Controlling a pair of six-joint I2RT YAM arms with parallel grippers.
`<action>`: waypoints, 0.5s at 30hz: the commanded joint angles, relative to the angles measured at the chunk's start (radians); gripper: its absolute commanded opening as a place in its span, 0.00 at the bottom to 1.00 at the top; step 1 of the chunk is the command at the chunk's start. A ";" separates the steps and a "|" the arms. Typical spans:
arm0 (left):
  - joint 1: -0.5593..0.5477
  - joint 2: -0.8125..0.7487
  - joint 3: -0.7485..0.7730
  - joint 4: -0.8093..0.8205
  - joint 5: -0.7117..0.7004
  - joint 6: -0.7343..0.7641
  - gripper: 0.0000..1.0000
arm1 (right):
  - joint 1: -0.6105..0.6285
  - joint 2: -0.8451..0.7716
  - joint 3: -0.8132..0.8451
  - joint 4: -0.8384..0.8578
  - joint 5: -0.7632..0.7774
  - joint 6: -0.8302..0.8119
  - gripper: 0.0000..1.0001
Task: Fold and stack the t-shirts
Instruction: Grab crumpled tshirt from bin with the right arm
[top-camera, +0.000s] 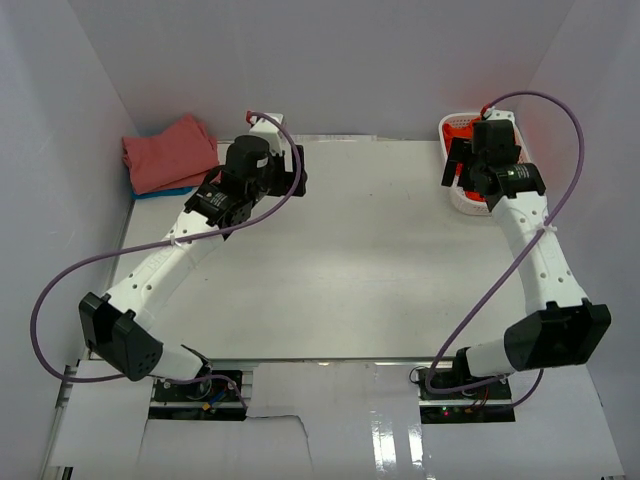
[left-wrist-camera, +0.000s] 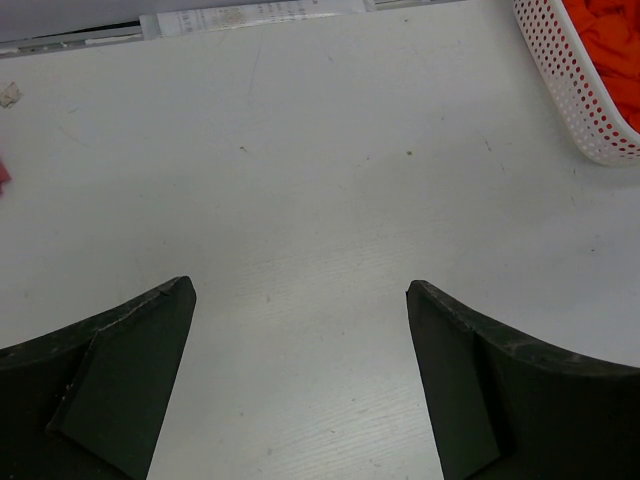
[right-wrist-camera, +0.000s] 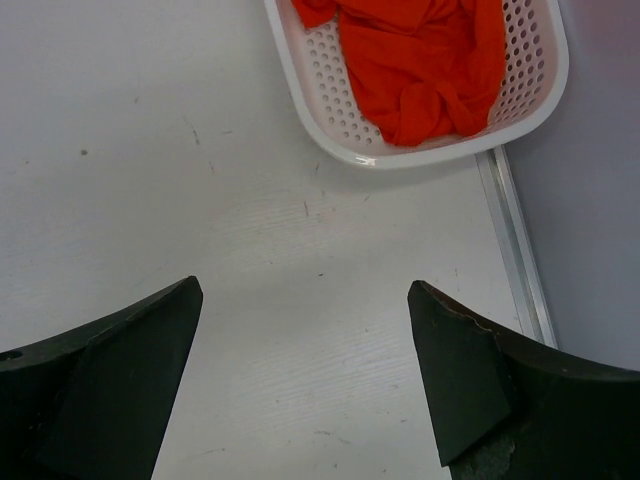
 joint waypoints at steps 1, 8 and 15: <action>0.004 -0.080 -0.027 0.007 0.016 -0.002 0.98 | -0.046 0.074 0.125 -0.007 -0.004 -0.028 0.90; 0.004 -0.131 -0.096 0.036 0.030 0.003 0.98 | -0.145 0.224 0.219 0.026 -0.051 0.023 0.90; 0.006 -0.163 -0.155 0.057 0.035 0.004 0.98 | -0.187 0.306 0.161 0.189 -0.030 0.061 0.90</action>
